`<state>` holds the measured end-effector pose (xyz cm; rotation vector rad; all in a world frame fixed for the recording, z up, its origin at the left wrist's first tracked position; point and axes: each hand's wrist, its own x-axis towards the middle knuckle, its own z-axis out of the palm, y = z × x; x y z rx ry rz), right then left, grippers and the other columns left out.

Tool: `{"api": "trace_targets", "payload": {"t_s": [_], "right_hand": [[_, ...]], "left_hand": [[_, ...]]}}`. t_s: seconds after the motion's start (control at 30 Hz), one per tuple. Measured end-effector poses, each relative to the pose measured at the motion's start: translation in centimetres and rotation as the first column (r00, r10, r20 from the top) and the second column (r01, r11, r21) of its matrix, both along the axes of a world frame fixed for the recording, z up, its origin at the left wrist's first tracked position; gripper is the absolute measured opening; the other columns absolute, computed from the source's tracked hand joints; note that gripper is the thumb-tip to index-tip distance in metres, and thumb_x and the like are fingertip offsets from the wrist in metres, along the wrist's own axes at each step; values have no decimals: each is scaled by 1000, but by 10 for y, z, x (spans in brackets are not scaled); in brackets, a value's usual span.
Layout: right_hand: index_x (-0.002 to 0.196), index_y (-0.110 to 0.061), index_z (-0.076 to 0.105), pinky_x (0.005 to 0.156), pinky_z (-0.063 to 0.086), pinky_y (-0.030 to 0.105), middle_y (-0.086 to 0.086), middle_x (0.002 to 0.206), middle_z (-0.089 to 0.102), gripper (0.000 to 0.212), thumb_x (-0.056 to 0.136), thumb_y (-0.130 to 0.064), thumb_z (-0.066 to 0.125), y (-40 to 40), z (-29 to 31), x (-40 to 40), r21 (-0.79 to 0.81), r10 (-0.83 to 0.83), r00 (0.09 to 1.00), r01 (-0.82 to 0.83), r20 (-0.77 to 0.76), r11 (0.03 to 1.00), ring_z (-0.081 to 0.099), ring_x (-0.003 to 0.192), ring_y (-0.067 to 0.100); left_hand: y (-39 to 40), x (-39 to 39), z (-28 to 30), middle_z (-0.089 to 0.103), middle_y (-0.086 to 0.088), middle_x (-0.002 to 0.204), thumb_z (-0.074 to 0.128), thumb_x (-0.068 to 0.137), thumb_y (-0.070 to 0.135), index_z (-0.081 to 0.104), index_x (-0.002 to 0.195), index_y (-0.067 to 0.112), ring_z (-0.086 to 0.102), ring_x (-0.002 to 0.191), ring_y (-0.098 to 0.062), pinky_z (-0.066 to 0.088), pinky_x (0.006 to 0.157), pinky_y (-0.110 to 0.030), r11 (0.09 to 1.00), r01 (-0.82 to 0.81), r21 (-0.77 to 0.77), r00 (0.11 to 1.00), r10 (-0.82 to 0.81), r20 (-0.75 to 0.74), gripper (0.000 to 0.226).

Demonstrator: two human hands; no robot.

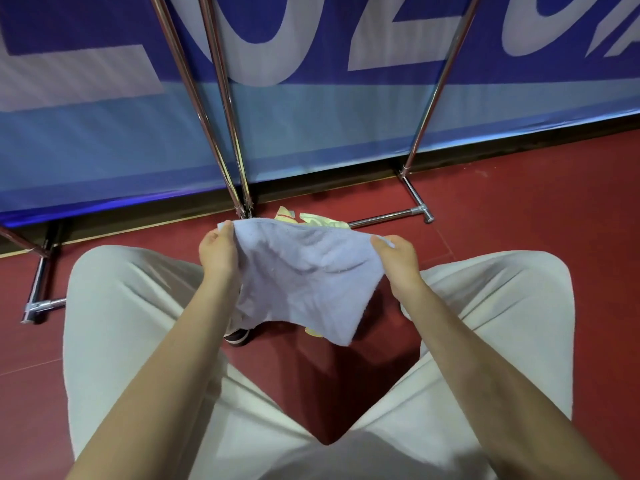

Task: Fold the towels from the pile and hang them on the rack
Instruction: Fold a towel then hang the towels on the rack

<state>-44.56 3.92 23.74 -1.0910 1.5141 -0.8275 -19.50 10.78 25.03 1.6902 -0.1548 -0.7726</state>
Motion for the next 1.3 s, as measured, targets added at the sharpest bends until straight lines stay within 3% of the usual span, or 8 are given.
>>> {"api": "trace_targets", "payload": {"t_s": [0.13,0.3,0.47,0.67,0.87,1.1,1.2,1.3], "right_hand": [[84,-11,59,71,41,31,7,86,57,7,91,-10,58,8,1,18,126,-61,974,34,217,991,51,83,21],[114,-19,56,82,48,24,-5,102,60,21,95,-11,52,22,17,35,-72,106,975,-94,194,993,59,95,12],[94,-14,60,74,43,24,-5,82,60,13,93,-5,50,26,32,43,-240,230,967,-198,111,950,55,78,8],[106,4,59,78,57,26,14,90,71,22,92,5,42,22,51,42,-141,238,898,-199,370,970,71,87,21],[96,-4,62,78,58,30,8,87,72,11,94,0,51,19,49,43,-257,307,930,-252,203,933,73,80,18],[86,-13,69,74,42,12,-5,86,60,8,88,-8,64,14,47,33,-490,243,961,-277,-132,827,58,77,0],[85,-16,69,84,43,15,-3,97,59,10,88,-9,64,12,47,30,-534,282,948,-315,-146,784,58,91,2],[84,-15,68,78,46,17,-2,86,67,9,89,-9,62,13,51,31,-458,316,946,-315,-77,831,59,81,4]], "left_hand": [[0,-35,5,36,4,61,56,92,31,51,72,21,31,56,-14,27,52,-28,996,89,-20,992,-90,-86,23],[-4,-71,9,36,-3,66,54,92,26,46,70,22,32,65,-19,28,60,-32,967,228,-111,972,-233,-40,25],[-8,-96,21,51,-1,71,50,98,23,51,74,16,47,65,-13,39,65,-27,932,302,-202,950,-312,-21,26],[-13,-101,28,68,-7,92,48,99,16,65,95,9,62,81,-13,49,75,-23,904,316,-289,947,-318,41,19],[-18,-103,28,67,-7,93,48,99,14,68,99,4,59,86,-13,48,83,-30,895,322,-308,947,-312,84,22],[-17,-108,33,67,8,89,49,99,15,68,102,16,59,80,1,45,74,-8,885,381,-268,923,-346,167,19],[-16,-109,32,66,6,91,50,100,16,69,105,11,57,80,3,43,74,-6,877,404,-262,908,-348,235,20],[-16,-108,32,67,13,91,50,100,14,70,106,6,58,82,14,41,75,-3,869,418,-265,901,-358,246,23]]}}
